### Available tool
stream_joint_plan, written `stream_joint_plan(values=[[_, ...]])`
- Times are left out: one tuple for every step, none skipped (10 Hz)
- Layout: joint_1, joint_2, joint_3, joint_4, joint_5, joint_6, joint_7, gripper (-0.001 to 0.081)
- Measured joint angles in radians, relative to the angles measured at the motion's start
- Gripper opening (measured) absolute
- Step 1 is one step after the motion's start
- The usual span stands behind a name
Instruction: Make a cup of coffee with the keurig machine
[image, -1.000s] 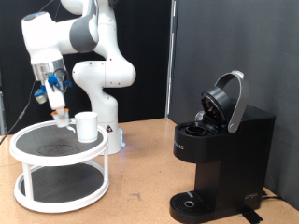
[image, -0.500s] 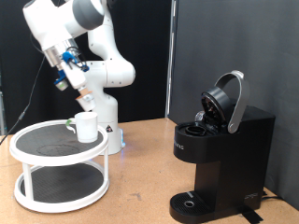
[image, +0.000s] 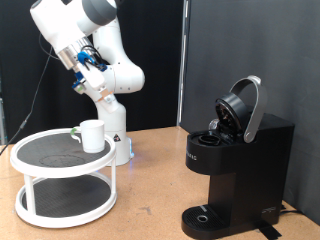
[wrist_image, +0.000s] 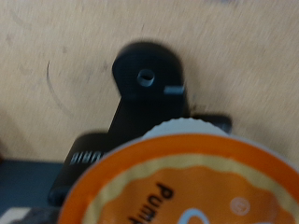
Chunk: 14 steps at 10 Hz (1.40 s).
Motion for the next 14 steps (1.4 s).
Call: stream_joint_plan(values=[[0.026,0.006,0.003,0.009,0.059,0.0,0.008,0.0405],[0.051,0.016,0.007,0.022,0.118,0.0,0.013,0.0405],[0.077,0.028,0.011,0.038,0.164,-0.003,0.015,0.0405],[0.101,0.042,0.014,0.06,0.199,-0.017,0.015,0.0405],[0.125,0.055,0.018,0.082,0.228,-0.028,0.015,0.0405],[0.145,0.067,0.027,0.104,0.254,-0.029,0.015,0.0405],[0.161,0.076,0.039,0.123,0.277,-0.027,0.016,0.0405],[0.173,0.085,0.053,0.142,0.293,-0.025,0.028,0.0405],[0.182,0.096,0.069,0.163,0.305,-0.02,0.045,0.0405],[0.19,0.108,0.087,0.185,0.316,-0.011,0.06,0.0405],[0.197,0.124,0.102,0.208,0.326,-0.003,0.076,0.0405],[0.203,0.141,0.118,0.233,0.329,0.012,0.095,0.0405],[0.205,0.156,0.137,0.252,0.329,0.035,0.113,0.0405],[0.205,0.169,0.145,0.26,0.329,0.053,0.122,0.0405]])
